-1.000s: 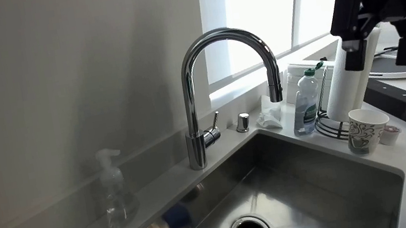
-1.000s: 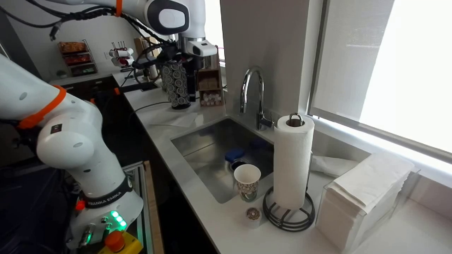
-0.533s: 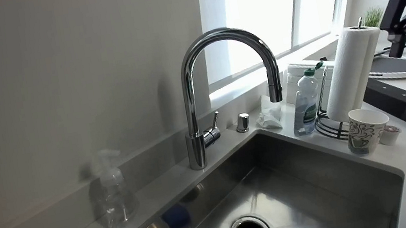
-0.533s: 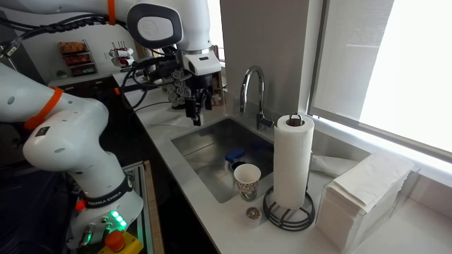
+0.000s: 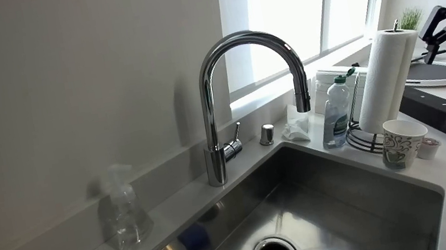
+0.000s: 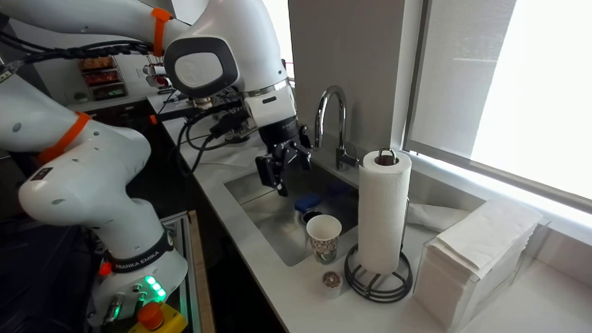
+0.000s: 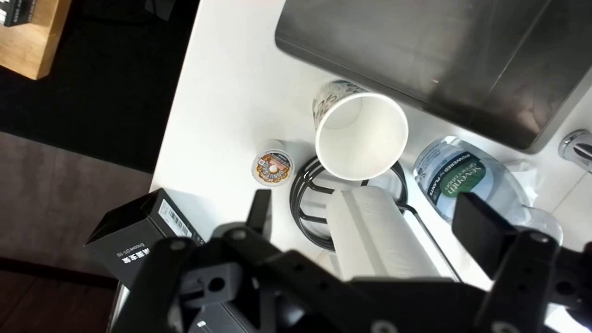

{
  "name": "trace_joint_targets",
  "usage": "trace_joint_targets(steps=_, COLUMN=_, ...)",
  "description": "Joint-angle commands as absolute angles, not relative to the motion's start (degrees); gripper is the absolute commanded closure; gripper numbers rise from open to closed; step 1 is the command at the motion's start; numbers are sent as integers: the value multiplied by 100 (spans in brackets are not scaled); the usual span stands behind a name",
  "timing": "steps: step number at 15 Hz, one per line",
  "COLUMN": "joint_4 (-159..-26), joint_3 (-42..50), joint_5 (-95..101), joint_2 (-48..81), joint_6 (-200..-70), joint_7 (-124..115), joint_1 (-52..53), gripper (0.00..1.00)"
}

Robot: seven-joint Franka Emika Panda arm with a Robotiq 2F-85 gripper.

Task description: Put the paper cup inside the sink under the tap

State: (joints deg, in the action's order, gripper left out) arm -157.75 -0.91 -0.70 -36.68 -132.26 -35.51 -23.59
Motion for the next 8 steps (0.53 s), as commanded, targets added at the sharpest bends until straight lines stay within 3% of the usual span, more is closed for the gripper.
trace_joint_targets(steps=1, joint_4=-15755, joint_3=-49, joint_5=-3, joint_2=-3624, joint_6=-13241, joint_7=-3642, joint_1=-2305, gripper=0)
trace_joint_targets(steps=8, joint_4=-15747, joint_3=191, joint_5=-109, joint_2=-2921, joint_6=-13721, joint_7=-3423, joint_1=-2200, gripper=0)
